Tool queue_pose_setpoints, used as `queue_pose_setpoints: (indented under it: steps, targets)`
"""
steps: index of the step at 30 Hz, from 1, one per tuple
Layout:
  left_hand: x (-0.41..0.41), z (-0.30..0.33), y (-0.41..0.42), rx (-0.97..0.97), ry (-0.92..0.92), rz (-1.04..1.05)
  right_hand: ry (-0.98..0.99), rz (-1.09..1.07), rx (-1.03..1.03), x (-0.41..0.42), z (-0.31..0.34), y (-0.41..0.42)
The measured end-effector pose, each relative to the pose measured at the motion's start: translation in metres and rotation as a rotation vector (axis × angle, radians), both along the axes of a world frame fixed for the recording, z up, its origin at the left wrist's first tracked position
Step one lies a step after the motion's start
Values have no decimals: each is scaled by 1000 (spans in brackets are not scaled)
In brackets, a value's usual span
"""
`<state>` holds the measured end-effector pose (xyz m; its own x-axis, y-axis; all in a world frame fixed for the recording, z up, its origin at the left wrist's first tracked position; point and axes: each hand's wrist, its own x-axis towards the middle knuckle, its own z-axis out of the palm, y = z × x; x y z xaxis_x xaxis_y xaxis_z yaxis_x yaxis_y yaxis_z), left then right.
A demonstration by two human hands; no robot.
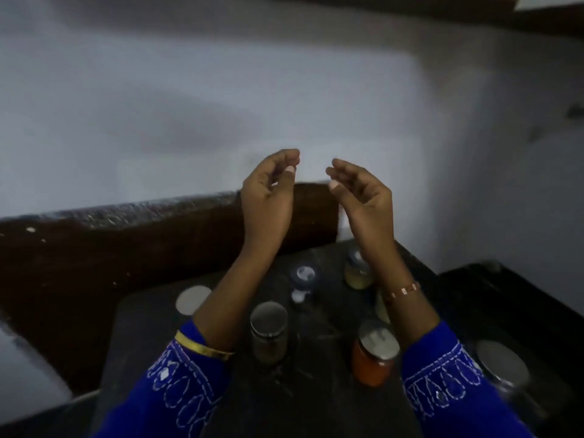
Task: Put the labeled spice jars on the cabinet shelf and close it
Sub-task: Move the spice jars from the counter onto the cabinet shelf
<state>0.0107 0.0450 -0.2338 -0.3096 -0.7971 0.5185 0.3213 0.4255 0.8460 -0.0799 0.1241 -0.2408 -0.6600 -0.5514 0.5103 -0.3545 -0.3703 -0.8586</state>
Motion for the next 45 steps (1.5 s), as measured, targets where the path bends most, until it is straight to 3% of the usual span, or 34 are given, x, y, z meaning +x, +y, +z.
queue_pose_setpoints:
  steps: [5, 11, 16, 20, 25, 28, 34, 38, 41, 45]
  targets:
    - [-27, -72, 44, 131, -118, -154, -59, -119, 238, -25, -73, 57]
    - [-47, -153, 87, 251, -391, -270, -17, -160, 729, -49, -154, 107]
    - [-45, -204, 105, 395, -653, -292, 251, -129, 1177, -64, -210, 112]
    - [-36, -227, 109, 412, -811, -276, 380, -9, 1363, -71, -223, 104]
    - [-26, -239, 108, 344, -995, -268, 420, 39, 1360, -76, -222, 99]
    - [-23, -242, 107, 328, -1015, -296, 370, -4, 1322, -73, -217, 97]
    - [-7, -242, 109, 107, -848, -358, 236, -147, 1099, -50, -189, 82]
    - [-4, -232, 102, -35, -790, -230, 120, -243, 1011, -31, -153, 69]
    - [-3, -217, 92, 7, -687, -57, 100, -164, 1012, -18, -128, 60]
    - [9, -197, 72, 134, -620, -109, -28, 20, 810, -17, -99, 60]
